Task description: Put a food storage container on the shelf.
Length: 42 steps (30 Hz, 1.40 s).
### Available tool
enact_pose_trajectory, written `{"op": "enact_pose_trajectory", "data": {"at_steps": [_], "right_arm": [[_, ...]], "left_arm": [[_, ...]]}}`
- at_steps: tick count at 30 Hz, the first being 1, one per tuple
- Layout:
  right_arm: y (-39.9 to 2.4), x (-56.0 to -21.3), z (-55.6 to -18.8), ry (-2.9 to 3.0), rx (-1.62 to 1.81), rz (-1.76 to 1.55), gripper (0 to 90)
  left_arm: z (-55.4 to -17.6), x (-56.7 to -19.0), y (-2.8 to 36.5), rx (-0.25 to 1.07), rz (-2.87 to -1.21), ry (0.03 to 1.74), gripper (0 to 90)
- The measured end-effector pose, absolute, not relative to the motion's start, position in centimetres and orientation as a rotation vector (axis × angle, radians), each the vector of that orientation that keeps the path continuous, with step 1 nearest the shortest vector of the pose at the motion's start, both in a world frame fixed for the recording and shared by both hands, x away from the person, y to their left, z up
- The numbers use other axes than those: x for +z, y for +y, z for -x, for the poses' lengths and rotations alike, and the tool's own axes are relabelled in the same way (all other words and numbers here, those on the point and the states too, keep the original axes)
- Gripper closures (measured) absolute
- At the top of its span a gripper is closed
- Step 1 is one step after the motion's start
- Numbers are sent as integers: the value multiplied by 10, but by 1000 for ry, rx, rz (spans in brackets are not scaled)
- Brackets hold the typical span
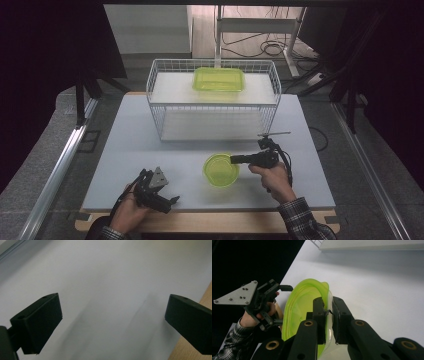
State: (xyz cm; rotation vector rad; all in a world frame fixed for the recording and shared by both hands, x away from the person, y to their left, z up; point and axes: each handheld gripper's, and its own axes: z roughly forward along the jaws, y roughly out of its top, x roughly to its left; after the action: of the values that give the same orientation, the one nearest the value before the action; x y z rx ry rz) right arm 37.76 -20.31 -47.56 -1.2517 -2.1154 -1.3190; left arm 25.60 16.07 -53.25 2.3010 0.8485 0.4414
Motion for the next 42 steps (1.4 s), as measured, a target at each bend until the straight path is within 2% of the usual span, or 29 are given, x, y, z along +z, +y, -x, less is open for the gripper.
{"op": "enact_pose_trajectory", "data": {"at_steps": [42], "right_arm": [[-218, -384, -405, -2028, -1548, 1260, 816]], "left_arm": [[-258, -528, 167, 411, -2223, 899, 5]]}}
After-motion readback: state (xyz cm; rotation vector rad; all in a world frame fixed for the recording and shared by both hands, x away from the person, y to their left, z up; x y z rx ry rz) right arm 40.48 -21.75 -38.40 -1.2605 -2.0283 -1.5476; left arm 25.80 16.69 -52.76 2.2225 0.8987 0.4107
